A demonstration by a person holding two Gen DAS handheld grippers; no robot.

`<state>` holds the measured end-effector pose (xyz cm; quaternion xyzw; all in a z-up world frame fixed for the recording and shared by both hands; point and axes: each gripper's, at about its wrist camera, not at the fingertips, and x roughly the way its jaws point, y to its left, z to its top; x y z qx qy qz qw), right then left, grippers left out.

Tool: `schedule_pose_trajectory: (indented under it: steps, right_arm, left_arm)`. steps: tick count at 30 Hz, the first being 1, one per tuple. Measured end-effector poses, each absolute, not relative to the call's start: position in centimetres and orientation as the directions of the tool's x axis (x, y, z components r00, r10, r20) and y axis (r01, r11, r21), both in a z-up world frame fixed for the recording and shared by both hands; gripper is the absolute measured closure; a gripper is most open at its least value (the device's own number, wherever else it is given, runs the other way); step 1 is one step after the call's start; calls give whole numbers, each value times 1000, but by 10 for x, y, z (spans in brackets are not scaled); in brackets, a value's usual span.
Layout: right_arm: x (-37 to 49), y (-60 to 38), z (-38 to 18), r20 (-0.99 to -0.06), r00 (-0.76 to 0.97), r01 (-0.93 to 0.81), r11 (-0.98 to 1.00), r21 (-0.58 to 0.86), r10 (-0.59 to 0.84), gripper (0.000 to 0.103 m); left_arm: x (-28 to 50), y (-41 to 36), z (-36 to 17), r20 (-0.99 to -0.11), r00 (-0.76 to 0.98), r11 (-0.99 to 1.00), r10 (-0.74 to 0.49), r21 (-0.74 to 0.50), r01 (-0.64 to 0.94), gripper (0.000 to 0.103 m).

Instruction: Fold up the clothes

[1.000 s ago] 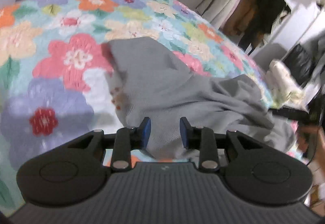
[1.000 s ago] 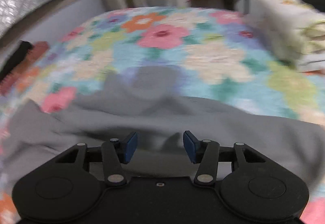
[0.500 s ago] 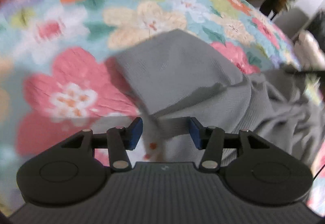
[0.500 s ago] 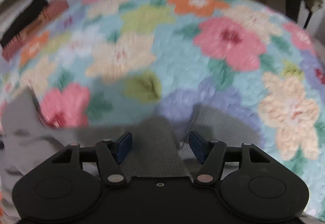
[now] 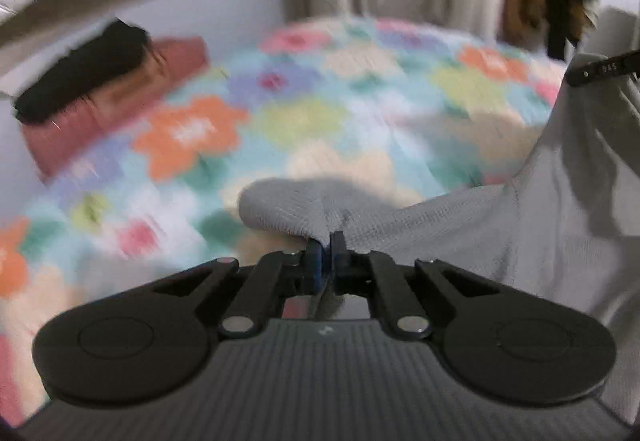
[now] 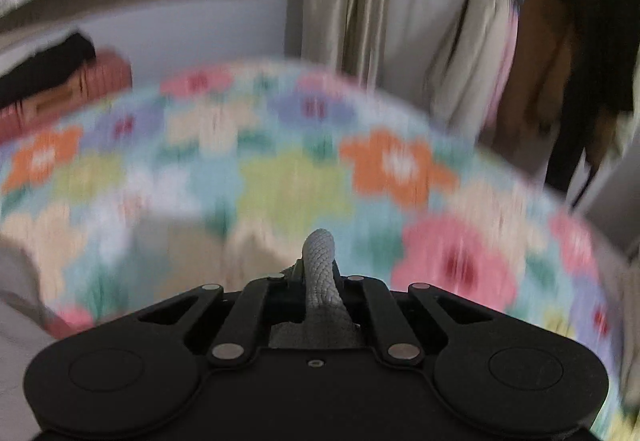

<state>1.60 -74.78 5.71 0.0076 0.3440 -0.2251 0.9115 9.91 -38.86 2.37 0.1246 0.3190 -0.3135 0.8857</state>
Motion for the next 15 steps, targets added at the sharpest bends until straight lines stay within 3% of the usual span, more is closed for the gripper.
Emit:
schedule_pose_trajectory:
  steps: [4, 6, 8, 9, 12, 15]
  right_arm:
    - [60, -733, 84, -567, 721, 394, 909, -136, -397, 94]
    - [77, -726, 94, -541, 747, 397, 912, -101, -385, 89]
    - [84, -722, 99, -522, 759, 424, 904, -56, -389, 50]
    - [84, -721, 100, -518, 761, 436, 899, -39, -391, 44]
    - [76, -723, 89, -552, 745, 440, 898, -16, -375, 42]
    - [56, -735, 66, -631, 701, 442, 897, 17, -334, 42]
  left_arm:
    - [119, -377, 57, -565, 710, 844, -420, 45, 535, 100]
    - [136, -372, 54, -568, 740, 881, -360, 54, 470, 99]
    - [155, -368, 48, -582, 758, 913, -294, 62, 402, 99]
    - [165, -368, 39, -590, 766, 925, -256, 82, 372, 100]
    - [190, -368, 4, -646, 744, 933, -172, 136, 334, 99]
    - [188, -350, -10, -729, 644, 932, -234, 21, 362, 98]
